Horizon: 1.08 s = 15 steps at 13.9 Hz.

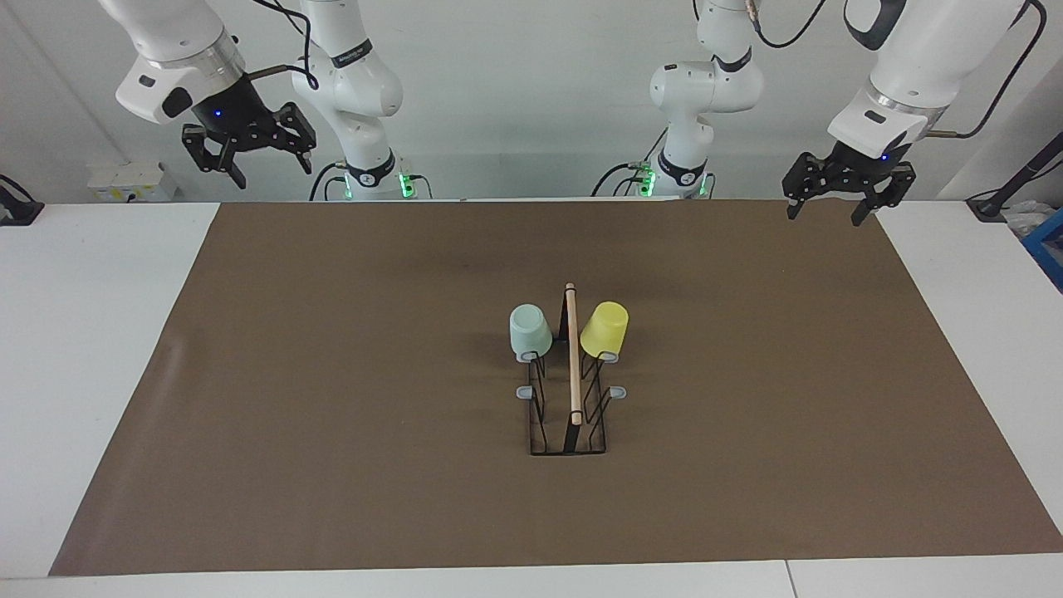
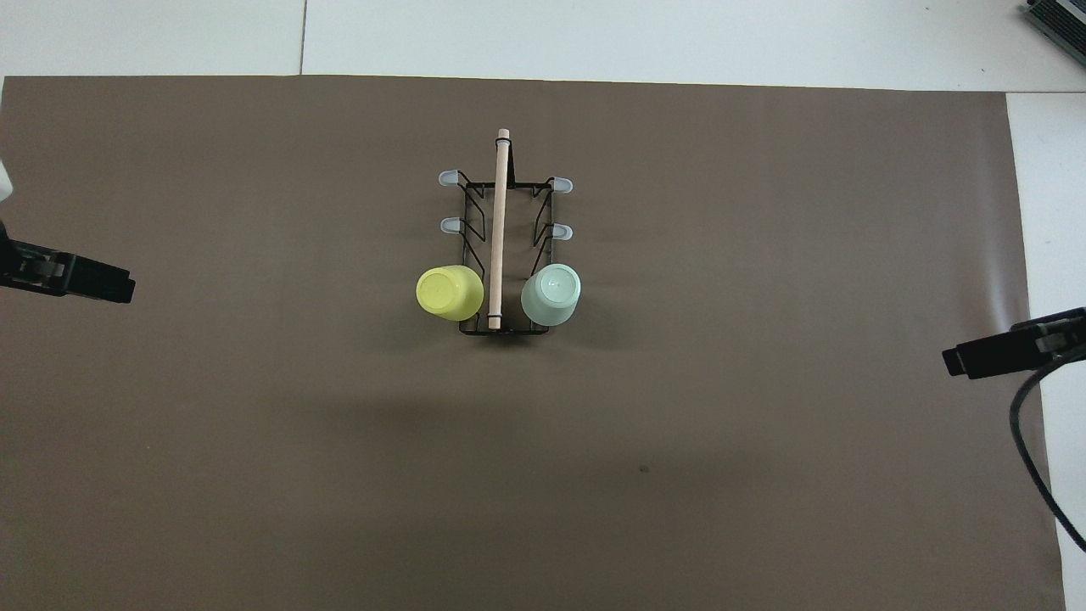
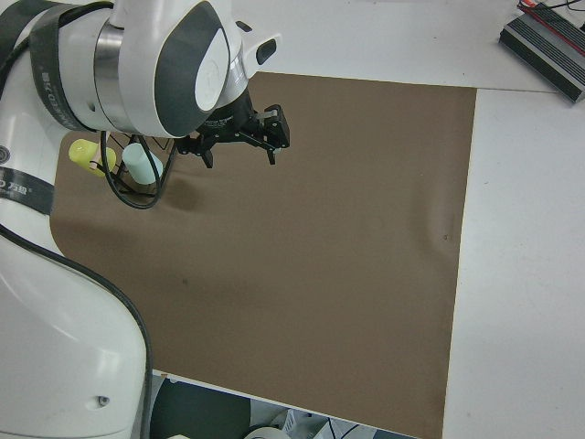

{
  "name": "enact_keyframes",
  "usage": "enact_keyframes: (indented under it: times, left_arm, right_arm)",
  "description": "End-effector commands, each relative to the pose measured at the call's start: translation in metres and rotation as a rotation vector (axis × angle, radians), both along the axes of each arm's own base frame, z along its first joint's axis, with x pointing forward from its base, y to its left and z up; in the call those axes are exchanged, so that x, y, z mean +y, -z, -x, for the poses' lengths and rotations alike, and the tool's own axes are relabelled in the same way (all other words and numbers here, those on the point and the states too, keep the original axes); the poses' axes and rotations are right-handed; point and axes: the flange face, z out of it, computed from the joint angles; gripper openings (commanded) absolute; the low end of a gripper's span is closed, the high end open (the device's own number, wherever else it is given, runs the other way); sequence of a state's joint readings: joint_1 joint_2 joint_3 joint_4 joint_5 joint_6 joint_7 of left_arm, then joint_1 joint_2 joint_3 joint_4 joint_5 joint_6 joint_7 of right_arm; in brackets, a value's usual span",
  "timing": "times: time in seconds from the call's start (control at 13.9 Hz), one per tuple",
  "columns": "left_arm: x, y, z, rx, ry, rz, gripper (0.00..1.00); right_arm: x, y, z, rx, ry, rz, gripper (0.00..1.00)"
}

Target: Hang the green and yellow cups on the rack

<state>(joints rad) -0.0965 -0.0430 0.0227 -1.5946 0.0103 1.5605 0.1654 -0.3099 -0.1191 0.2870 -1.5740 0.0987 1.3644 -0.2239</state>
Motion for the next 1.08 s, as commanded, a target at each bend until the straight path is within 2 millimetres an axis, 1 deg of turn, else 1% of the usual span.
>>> enact_keyframes:
  times: [0.0, 0.22, 0.36, 0.5, 0.65, 0.72, 0.86, 0.94, 1.01]
  left_arm:
    - [0.003, -0.001, 0.009, 0.002, -0.003, 0.004, 1.0]
    - [0.003, -0.002, 0.009, 0.0, -0.003, 0.004, 1.0]
    - [0.003, -0.001, 0.009, 0.002, -0.003, 0.004, 1.0]
    - [0.003, -0.001, 0.009, 0.002, -0.003, 0.004, 1.0]
    - [0.003, -0.001, 0.009, 0.003, -0.003, 0.004, 1.0]
    - [0.003, -0.001, 0.009, 0.003, -0.003, 0.004, 1.0]
    - [0.003, -0.001, 0.009, 0.003, -0.003, 0.004, 1.0]
    - [0.003, -0.001, 0.009, 0.003, -0.003, 0.004, 1.0]
    - [0.003, -0.001, 0.009, 0.003, -0.003, 0.004, 1.0]
  right_arm:
    - [-0.019, -0.009, -0.003, 0.003, 0.038, -0.006, 1.0]
    - [-0.025, -0.009, -0.007, -0.005, 0.044, -0.017, 1.0]
    - [-0.02, 0.001, -0.017, -0.017, 0.038, -0.006, 1.0]
    - [-0.02, 0.014, -0.021, 0.0, 0.049, -0.002, 1.0]
    - [-0.014, 0.02, -0.021, 0.014, 0.078, 0.023, 1.0]
    - [-0.02, 0.023, -0.023, -0.001, 0.091, 0.035, 1.0]
    - [-0.023, 0.028, -0.025, -0.009, 0.101, 0.038, 1.0]
    - [-0.022, 0.028, -0.024, -0.009, 0.098, 0.037, 1.0]
    - [-0.016, 0.028, -0.025, -0.009, 0.089, 0.037, 1.0]
